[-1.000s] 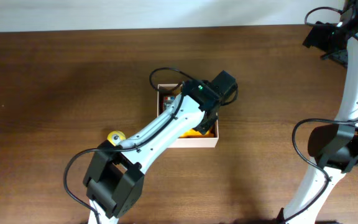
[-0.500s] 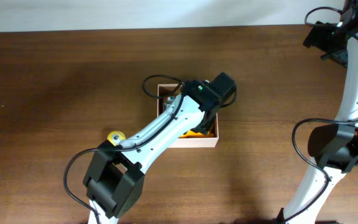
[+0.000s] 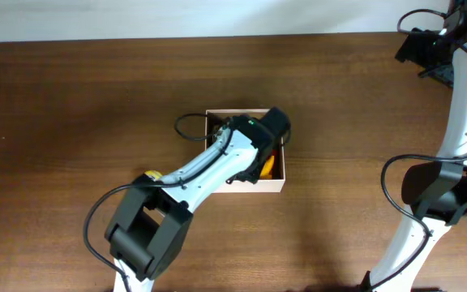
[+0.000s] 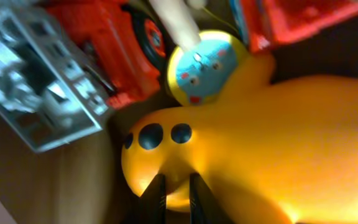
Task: Pack container
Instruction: 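Lower the fish into the box beside the trucks and open the left gripper, then raise the left gripper out of the box and move toward the yellow ball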
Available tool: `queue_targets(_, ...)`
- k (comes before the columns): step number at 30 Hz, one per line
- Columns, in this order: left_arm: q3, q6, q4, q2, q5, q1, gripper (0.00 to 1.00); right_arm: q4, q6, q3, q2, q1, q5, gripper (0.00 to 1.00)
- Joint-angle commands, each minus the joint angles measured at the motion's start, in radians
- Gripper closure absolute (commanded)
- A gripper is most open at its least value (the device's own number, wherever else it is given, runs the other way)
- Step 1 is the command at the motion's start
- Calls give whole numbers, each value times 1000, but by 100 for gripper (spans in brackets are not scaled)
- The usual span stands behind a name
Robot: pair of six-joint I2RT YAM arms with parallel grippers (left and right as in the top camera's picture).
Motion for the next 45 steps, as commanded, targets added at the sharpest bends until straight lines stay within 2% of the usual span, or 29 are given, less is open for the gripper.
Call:
queue_targets(1,-5,-17,9,10,-18,22,86,0,8,-1,2,0,2,1)
queue_targets(4,33,-16,-6,8,-18,27,91,0,8,-1,2,0,2,1)
queue_targets(8,114,-13,-45,8,-17,27,90,0,8,-1,2,0,2,1)
queue_targets(12,174,-12,-77,8,-17,27,78,0,8,-1,2,0,2,1)
queue_targets(14,184,-12,-89,8,-17,27,68,0,8,-1,2,0,2,1)
queue_targets(18,194,-13,-118,8,-17,32,57,0,8,-1,2,0,2,1)
queue_targets(25,331,-59,-293,-21,-14,114,55,0,8,-1,2,0,2,1)
queue_targets(28,389,-58,-330,-72,-14,165,50,0,8,-1,2,0,2,1)
queue_targets(30,402,-58,-333,-124,-15,209,39,0,8,-1,2,0,2,1)
queue_targets(33,401,-57,-355,-185,-33,283,33,0,8,-1,2,0,2,1)
queue_targets(39,380,-53,-457,-209,-50,444,33,0,8,-1,2,0,2,1)
queue_targets(42,310,16,-446,-209,-17,483,29,0,8,-1,2,0,2,1)
queue_targets(45,209,84,-420,-209,14,497,19,0,8,-1,2,0,2,1)
